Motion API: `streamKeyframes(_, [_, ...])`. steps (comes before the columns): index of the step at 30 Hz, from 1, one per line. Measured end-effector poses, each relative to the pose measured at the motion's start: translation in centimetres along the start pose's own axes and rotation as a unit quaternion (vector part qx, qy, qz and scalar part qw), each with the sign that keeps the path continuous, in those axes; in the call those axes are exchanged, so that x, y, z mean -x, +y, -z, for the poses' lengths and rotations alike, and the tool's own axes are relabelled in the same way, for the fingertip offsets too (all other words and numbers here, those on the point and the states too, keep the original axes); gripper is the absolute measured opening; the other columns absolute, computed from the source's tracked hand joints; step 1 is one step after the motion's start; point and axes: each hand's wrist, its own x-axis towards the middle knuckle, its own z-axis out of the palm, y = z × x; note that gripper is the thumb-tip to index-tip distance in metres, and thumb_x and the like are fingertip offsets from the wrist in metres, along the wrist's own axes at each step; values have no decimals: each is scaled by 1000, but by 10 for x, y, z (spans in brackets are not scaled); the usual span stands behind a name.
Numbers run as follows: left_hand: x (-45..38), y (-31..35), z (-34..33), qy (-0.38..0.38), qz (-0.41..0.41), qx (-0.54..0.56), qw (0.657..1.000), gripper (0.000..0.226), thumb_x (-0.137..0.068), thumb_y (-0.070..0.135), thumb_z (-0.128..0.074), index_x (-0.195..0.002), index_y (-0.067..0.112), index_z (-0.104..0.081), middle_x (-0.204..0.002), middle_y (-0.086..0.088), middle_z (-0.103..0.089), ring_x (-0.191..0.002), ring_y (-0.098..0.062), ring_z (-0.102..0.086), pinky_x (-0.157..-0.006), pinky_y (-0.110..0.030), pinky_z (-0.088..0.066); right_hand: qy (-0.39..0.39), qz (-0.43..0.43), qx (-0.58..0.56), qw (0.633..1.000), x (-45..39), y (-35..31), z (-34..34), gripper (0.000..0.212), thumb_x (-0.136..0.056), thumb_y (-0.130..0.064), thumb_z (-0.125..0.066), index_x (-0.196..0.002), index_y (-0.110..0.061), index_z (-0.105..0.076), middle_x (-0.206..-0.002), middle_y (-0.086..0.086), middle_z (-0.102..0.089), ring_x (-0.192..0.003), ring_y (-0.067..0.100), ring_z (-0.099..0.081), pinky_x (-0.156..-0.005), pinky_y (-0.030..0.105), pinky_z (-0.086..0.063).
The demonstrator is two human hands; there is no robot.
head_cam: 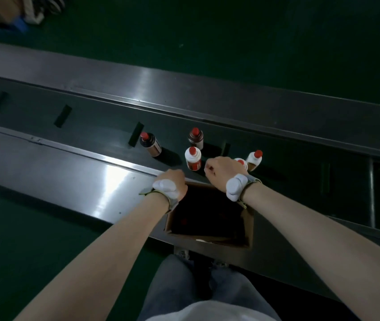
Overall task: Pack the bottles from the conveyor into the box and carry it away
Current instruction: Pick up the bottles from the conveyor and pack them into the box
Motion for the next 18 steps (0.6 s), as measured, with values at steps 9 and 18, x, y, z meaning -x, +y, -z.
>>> streamKeyframes(9, [-41, -68, 71, 85, 29, 41, 995, 22, -107, 23, -50, -117, 9, -63, -109, -13, -71, -91, -31, -69, -83, -43, -60, -7, -42, 44, 998, -65, -25, 14, 32, -103, -28, -42, -84, -13, -63, -81, 4, -67, -69, 23, -65, -58, 37, -49])
streamKeyframes(18, [-140, -140, 105, 46, 75, -4, 996, 37, -98, 12, -65, -134, 3, -61, -130, -19, -64, -115, -36, -67, -95, -45, -59, -17, -60, 36, 997, -135, -39, -7, 30, -106, -33, -42, -90, -18, -62, -89, 1, -65, -73, 22, -62, -59, 36, -49])
